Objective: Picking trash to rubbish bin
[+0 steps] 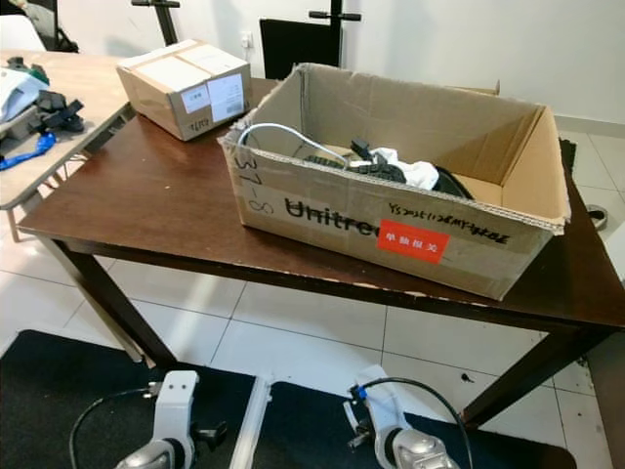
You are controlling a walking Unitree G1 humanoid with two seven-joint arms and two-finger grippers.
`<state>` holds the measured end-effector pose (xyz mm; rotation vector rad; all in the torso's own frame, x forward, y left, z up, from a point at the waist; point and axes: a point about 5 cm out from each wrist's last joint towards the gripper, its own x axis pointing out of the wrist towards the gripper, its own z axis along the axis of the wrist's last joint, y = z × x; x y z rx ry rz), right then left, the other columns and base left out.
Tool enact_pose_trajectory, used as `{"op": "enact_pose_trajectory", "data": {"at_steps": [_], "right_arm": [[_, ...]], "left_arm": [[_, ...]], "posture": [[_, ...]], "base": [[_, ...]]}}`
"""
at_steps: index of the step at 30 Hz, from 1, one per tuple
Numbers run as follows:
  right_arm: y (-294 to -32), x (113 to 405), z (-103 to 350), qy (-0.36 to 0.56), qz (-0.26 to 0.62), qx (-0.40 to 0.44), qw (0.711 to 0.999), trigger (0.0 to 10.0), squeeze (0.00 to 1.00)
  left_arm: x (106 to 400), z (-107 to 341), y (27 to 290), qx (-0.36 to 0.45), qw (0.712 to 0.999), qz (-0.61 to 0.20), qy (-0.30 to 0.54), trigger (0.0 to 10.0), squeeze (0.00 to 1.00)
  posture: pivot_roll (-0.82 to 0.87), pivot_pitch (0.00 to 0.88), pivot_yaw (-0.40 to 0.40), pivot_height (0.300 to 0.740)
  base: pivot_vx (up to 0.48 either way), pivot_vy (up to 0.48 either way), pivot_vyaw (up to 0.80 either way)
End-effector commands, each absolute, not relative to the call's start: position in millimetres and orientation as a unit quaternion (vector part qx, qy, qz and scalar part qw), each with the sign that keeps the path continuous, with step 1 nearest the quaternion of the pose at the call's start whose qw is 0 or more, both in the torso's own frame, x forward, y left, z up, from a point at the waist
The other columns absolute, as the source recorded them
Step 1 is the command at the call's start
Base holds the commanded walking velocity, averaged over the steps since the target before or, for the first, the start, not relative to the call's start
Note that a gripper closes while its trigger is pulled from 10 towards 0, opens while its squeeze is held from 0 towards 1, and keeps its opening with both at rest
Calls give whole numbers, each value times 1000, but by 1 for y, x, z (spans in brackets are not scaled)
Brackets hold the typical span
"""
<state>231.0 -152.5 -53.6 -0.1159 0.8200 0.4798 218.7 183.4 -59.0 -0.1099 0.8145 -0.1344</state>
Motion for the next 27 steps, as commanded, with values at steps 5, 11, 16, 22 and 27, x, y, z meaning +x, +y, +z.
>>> {"op": "enact_pose_trajectory", "data": {"at_steps": [5,11,16,22,27], "right_arm": [[-152,227,-56,400,238,-61,883,10000,0],[-152,226,-57,401,239,-62,882,10000,0],[-152,226,-57,401,241,-63,882,10000,0],[-152,226,-57,401,242,-64,881,10000,0],[-151,226,-57,401,244,-64,881,10000,0]], "left_arm": [[211,-64,182,-53,909,-68,407,10000,31],[212,-63,183,-63,911,-58,402,10000,0],[212,-63,183,-69,912,-56,401,10000,4],[213,-63,183,-73,912,-57,400,10000,4],[212,-63,181,-82,910,-65,402,10000,4]], "posture": [[-45,124,13,740],[-46,124,13,740],[-47,124,12,740],[-46,125,12,740],[-46,125,13,740]], "base": [[0,-480,0],[0,-254,0],[0,0,0],[0,0,0],[0,288,0]]}}
